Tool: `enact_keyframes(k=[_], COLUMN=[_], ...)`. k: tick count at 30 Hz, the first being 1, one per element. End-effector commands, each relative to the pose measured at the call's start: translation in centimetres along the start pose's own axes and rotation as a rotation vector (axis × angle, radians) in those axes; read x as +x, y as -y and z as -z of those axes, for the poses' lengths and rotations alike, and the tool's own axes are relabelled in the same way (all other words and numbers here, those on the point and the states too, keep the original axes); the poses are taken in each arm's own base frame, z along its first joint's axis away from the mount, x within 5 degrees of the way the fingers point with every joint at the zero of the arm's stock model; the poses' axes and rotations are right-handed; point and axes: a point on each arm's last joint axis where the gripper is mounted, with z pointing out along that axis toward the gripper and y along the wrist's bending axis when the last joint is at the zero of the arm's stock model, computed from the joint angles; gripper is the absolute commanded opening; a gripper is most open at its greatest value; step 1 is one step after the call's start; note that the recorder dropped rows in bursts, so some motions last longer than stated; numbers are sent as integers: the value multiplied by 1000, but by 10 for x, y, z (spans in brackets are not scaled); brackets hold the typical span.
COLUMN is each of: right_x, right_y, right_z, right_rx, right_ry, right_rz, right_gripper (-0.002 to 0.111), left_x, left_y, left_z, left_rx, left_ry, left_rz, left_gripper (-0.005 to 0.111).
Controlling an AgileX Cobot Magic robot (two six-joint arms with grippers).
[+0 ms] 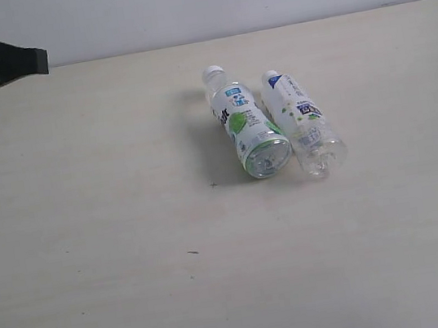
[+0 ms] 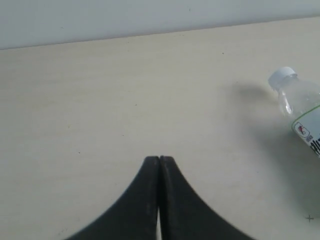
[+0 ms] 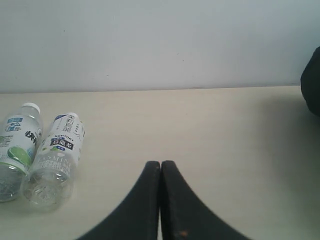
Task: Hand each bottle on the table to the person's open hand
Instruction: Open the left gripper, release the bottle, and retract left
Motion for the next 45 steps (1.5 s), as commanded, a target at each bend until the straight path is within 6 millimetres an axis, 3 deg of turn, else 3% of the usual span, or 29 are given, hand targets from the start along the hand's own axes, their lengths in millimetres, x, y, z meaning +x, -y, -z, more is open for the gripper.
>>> enact_keyframes(k=[1, 17, 28, 45], right_x=[1, 1, 1, 1], right_y=[0, 0, 0, 0], right_z=[0, 0, 0, 0], right_rx=[5, 5, 5, 5], right_ry=[6, 6, 6, 6], right_rz=[2, 2, 2, 2], right_gripper=[0, 0, 0, 0], left_x=[3, 20, 21, 24], left_y=[2, 11, 22, 27], left_z=[2, -20, -38, -41], left_rx=[33, 63, 53, 91], left_ry=[-19, -200, -570, -588], left_rz=[5, -28, -114, -78], left_gripper=[0, 0, 0, 0])
